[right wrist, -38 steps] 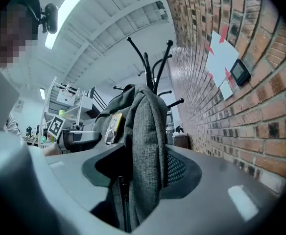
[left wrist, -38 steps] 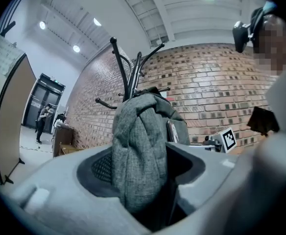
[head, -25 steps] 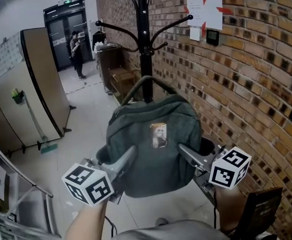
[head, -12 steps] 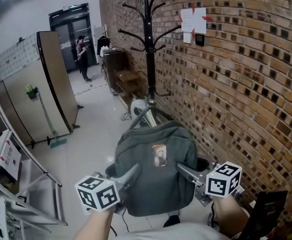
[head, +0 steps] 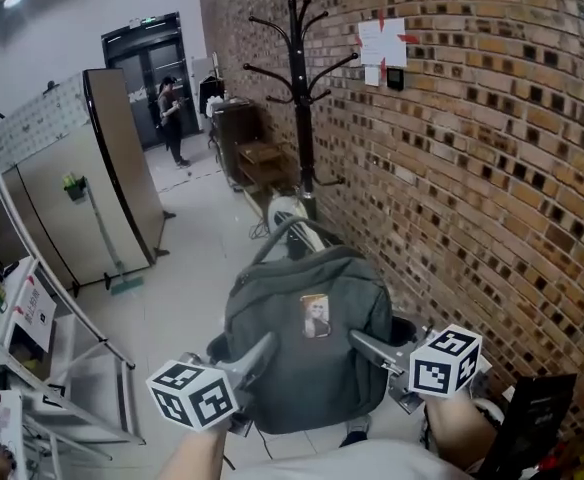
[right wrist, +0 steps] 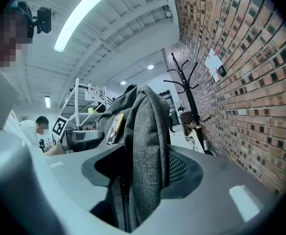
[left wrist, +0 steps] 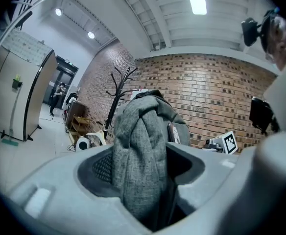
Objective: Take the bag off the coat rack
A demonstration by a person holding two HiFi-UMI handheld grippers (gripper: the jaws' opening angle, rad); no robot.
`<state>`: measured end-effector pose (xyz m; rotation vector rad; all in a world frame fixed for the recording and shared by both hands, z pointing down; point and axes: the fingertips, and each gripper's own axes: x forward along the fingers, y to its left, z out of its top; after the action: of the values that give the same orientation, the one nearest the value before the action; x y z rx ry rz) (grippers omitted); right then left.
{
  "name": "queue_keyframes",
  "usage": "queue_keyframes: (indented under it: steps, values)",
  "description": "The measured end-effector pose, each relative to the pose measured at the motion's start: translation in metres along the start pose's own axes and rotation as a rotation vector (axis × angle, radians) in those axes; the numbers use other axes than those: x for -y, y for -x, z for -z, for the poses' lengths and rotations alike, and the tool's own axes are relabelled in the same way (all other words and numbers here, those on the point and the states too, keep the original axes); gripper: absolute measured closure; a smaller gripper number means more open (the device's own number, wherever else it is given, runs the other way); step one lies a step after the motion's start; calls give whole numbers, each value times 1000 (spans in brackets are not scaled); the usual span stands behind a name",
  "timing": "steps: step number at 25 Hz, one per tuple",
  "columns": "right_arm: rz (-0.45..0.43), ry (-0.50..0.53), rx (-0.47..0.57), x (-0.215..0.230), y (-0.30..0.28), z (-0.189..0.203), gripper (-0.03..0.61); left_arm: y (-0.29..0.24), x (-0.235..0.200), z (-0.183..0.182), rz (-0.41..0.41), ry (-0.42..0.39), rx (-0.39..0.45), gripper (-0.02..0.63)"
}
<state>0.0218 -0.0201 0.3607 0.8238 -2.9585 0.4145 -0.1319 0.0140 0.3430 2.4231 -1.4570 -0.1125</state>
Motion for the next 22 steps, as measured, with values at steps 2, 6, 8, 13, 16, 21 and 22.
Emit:
queue_keyframes:
  steps: [2, 6, 8, 13, 16, 21, 22]
  values:
    - [-3, 5, -1, -1, 1, 0, 350, 1, 1, 0, 1, -4, 0, 344]
    - [6, 12, 0, -2, 1, -2, 353, -1, 2, -3, 9, -8, 4, 345]
    - [17, 17, 6, -1, 2, -2, 354, -2, 2, -2, 13, -8, 4, 347]
    - [25, 26, 3, -1, 2, 0, 356, -3, 0, -1, 22, -1, 8, 347]
    - [27, 30, 1, -1, 0, -1, 356, -3, -2, 0, 25, 4, 8, 347]
    - [30, 18, -8, -1, 0, 4, 356, -4, -4, 4, 24, 14, 1, 348]
    - [32, 16, -9, -1, 0, 4, 356, -4, -4, 4, 25, 14, 0, 348]
